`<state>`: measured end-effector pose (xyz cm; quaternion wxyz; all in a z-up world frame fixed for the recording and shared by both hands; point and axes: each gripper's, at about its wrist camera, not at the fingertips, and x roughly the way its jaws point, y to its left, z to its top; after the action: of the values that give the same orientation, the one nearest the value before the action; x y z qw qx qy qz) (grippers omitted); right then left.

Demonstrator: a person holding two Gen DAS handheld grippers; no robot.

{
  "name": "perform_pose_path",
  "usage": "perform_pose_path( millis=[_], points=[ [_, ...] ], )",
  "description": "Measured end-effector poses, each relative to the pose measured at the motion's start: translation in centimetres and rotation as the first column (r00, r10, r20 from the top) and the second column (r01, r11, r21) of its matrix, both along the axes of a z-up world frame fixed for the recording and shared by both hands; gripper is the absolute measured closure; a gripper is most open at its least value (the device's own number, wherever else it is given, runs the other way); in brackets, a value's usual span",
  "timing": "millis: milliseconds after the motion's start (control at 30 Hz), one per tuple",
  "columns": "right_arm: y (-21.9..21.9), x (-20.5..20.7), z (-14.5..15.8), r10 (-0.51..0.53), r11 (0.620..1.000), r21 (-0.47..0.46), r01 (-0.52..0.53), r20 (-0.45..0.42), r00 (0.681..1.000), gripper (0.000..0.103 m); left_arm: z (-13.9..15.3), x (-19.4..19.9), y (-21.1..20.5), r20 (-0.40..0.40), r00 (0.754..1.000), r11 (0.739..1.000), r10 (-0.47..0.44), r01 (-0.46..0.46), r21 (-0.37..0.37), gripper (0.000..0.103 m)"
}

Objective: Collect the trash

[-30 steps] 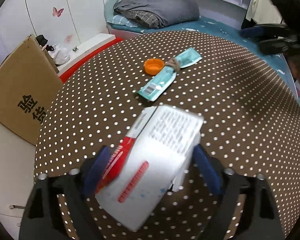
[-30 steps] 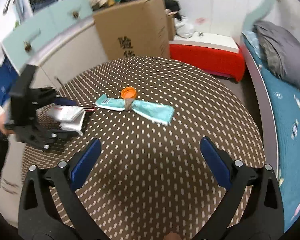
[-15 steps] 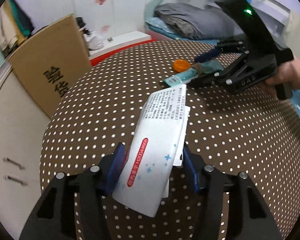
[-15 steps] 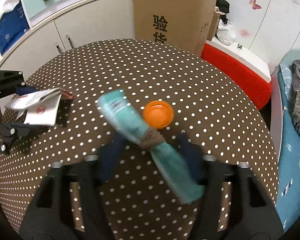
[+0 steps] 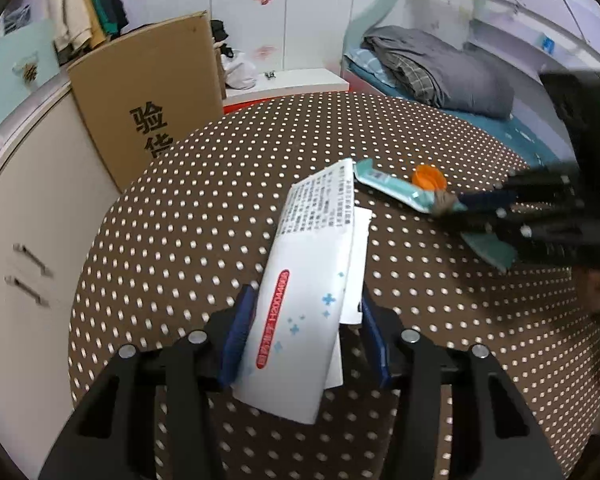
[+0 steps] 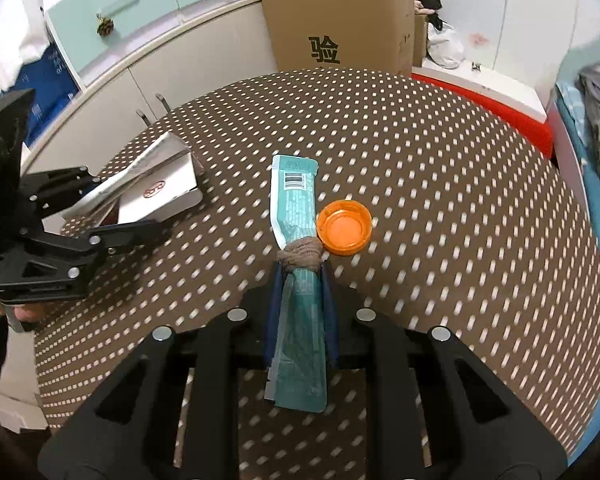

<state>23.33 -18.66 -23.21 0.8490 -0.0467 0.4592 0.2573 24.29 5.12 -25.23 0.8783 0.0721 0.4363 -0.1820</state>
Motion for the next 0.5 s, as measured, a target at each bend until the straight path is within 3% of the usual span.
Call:
perform_pose_path(
  millis=[400,500],
  points=[
    [-2.1,-5.9,0.4,-0.031,0.998,0.051,0.033,-0.038,0.999,0.082,1.0,-4.0,-0.9,-0.003,0.999,0.996,0.053,-0.053,-0.069,0.056],
    [-1.9,-7.4,0.2,-0.007,0.999,0.047,0.010,-0.047,0.999,0.074,1.1,-4.8,-1.3,0.000,0.999,0.996,0.044,-0.044,-0.072,0.056]
  ],
)
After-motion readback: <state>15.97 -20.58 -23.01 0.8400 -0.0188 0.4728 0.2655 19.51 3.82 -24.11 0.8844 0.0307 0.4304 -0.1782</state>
